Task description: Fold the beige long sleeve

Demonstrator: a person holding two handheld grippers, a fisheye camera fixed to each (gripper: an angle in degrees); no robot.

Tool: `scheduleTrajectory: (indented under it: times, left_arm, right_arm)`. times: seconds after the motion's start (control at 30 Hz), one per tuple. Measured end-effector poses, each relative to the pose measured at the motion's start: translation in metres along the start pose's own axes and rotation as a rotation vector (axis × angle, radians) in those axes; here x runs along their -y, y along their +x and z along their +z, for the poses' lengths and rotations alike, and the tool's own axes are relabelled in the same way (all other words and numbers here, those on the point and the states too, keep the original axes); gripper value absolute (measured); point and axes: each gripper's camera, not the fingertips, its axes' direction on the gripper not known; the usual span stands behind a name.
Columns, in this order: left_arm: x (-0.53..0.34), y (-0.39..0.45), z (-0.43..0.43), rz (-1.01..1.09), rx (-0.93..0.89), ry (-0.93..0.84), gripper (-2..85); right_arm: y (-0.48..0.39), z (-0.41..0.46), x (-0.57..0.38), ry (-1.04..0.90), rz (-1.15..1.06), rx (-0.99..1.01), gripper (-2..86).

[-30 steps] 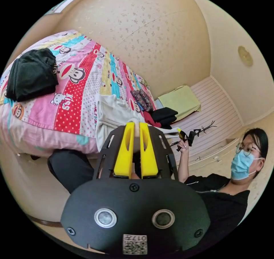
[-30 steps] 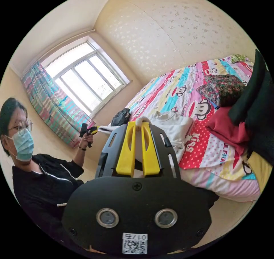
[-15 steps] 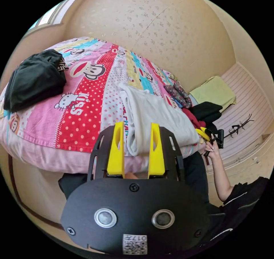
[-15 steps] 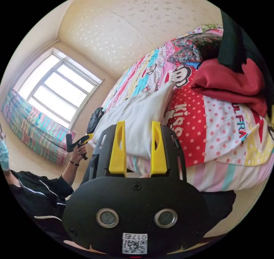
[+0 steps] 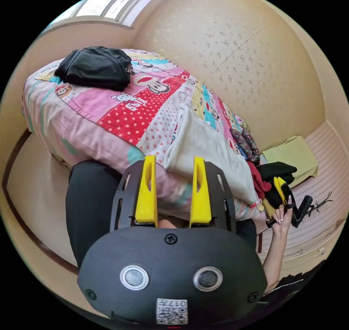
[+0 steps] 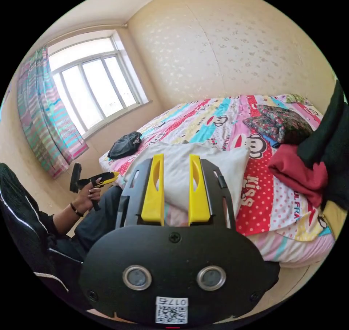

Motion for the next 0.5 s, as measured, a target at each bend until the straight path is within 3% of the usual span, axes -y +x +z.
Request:
scheduleTrajectory:
  times: [0.23, 0.5]
  left_arm:
    - [0.014, -0.037, 0.048, -0.258, -0.214, -0.112, 6.5]
    - [0.044, 0.005, 0.014, -0.125, -0.288, -0.091, 4.5]
  right_arm:
    - [-0.074, 0.090, -0.021, -0.123, -0.073, 0.283, 13.6]
    - [-0.164, 0.117, -0.030, -0.176, -0.372, 0.094, 18.0]
